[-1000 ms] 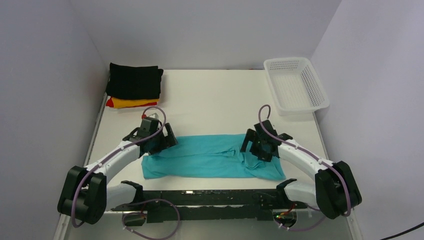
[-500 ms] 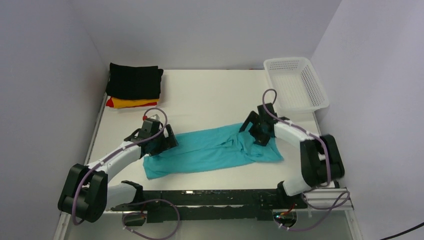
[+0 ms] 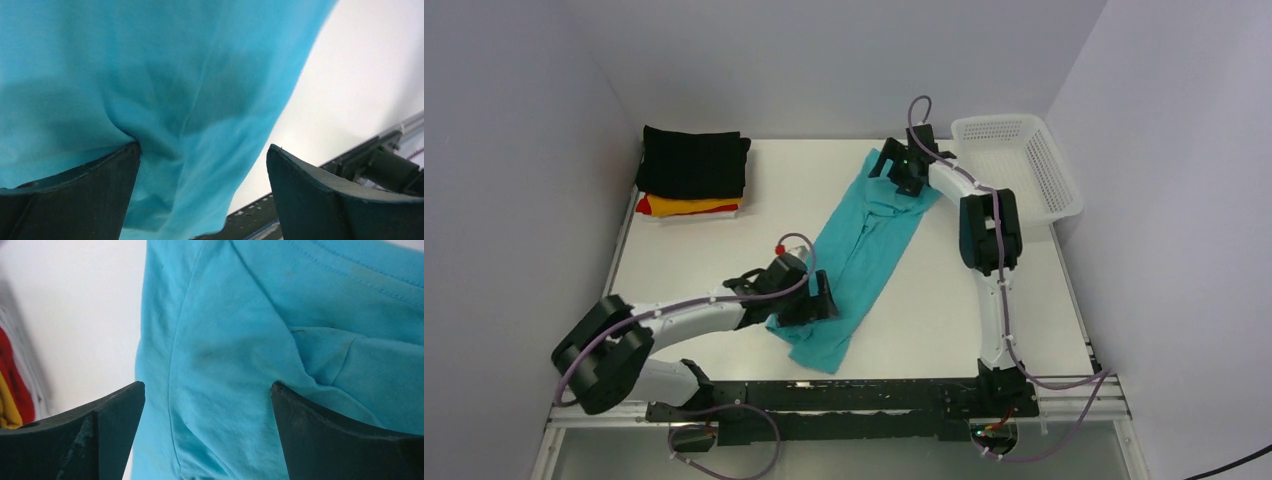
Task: Fold and stack the t-shirts
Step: Rotate the tshirt 90 degrees
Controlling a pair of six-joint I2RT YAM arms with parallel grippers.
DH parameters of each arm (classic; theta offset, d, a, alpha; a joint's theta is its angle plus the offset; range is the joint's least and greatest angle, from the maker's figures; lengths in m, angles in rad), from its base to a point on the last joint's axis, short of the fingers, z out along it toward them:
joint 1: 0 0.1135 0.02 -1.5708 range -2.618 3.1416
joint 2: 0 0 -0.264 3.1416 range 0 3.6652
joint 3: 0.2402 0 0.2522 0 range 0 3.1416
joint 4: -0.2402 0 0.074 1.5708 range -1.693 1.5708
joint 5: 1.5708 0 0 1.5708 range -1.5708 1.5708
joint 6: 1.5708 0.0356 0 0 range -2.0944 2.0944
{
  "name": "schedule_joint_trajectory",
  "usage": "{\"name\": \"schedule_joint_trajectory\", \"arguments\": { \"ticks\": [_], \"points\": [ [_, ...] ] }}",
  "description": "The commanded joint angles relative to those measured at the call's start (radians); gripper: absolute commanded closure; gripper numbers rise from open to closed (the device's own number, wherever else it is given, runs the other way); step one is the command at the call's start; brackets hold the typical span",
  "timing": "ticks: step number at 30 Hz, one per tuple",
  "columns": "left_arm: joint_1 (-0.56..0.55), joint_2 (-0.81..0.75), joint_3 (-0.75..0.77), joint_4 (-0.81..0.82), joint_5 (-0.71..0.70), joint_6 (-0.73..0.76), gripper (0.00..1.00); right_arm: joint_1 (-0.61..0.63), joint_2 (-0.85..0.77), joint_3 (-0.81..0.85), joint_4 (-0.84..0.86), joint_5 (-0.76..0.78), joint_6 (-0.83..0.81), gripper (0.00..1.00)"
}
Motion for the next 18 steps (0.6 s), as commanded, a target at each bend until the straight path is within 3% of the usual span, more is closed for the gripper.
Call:
{"name": "schedule_joint_trajectory", "arguments": {
  "ticks": [1, 6, 13, 18],
  "points": [
    [-0.119, 0.163, 0.143, 0.095, 0.011, -0.081, 0.0, 0.02, 0.249, 0.289, -0.155, -0.049, -0.067, 0.01],
    [-0.193, 0.345, 0.305, 0.098, 0.056, -0.099, 0.01, 0.043, 0.454, 0.607, -0.199, -0.097, 0.022, 0.02],
    [-0.235, 0.314, 0.297, 0.014, 0.039, -0.088, 0.01, 0.043, 0.455, 0.628, -0.065, -0.098, 0.065, 0.02],
    [-0.238, 0.248, 0.268, -0.066, 0.083, 0.063, 0.01, 0.021, 0.392, 0.697, -0.06, -0.133, 0.02, 0.0]
  ]
}}
